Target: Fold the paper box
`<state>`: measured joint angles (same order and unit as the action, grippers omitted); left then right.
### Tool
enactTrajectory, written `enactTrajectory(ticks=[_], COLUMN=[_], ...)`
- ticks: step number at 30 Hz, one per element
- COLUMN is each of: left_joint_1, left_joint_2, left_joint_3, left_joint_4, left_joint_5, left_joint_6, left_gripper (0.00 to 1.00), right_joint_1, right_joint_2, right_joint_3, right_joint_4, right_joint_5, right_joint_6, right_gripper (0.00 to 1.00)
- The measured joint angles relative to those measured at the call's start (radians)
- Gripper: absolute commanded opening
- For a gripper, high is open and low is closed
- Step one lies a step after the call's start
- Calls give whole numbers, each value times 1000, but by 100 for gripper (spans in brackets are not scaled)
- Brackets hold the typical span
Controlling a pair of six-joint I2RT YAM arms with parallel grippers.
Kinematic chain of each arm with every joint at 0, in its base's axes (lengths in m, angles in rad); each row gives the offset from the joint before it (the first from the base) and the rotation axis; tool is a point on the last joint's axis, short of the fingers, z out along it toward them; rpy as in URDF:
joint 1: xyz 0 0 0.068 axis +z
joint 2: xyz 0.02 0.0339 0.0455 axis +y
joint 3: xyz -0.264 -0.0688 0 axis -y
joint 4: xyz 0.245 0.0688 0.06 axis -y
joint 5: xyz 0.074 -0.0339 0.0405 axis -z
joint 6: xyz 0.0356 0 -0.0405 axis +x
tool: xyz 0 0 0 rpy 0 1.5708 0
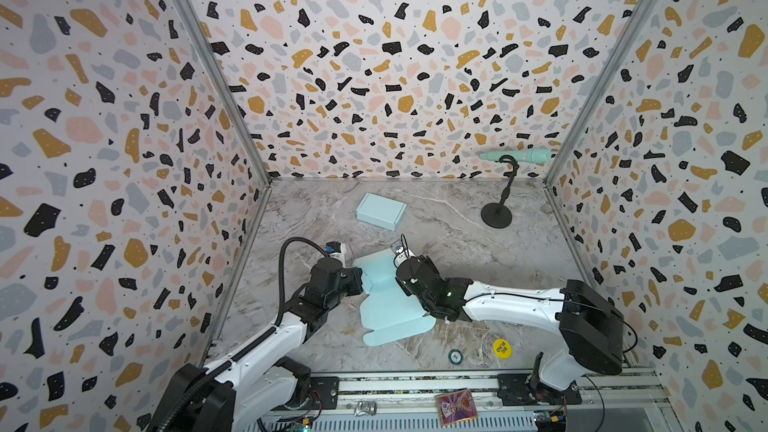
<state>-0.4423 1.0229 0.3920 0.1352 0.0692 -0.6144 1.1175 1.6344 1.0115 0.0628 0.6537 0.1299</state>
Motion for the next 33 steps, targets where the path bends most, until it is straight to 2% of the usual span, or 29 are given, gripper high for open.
enactTrajectory(ticks=[8, 10, 14, 20, 28, 33], left_joint_1=[-39, -47, -58, -70, -71, -75], left_joint_2=[0, 0, 0, 0, 0, 2], left_joint_3=[-12, -16, -23, -23, -23, -23], left_joint_4=[4, 13, 24, 43, 55, 86], left_joint_5=[-29, -31, -30, -39, -54, -51], left_joint_6=[-35, -43, -65, -89, -97, -97], left_gripper=[0, 0, 0, 0, 0, 0], right_joint_1=[29, 28, 26, 22, 33, 53], right_joint_2=[98, 98, 98, 100, 89, 13], right_joint_3=[60, 60, 60, 61, 55, 13], right_joint_4=[-48, -49, -28, -6, 6, 3], right_joint_5=[169, 188, 220, 247, 250, 226], right_joint_6=[-54, -65, -63, -79, -87, -76], right_gripper=[20, 16, 2, 0, 16, 22])
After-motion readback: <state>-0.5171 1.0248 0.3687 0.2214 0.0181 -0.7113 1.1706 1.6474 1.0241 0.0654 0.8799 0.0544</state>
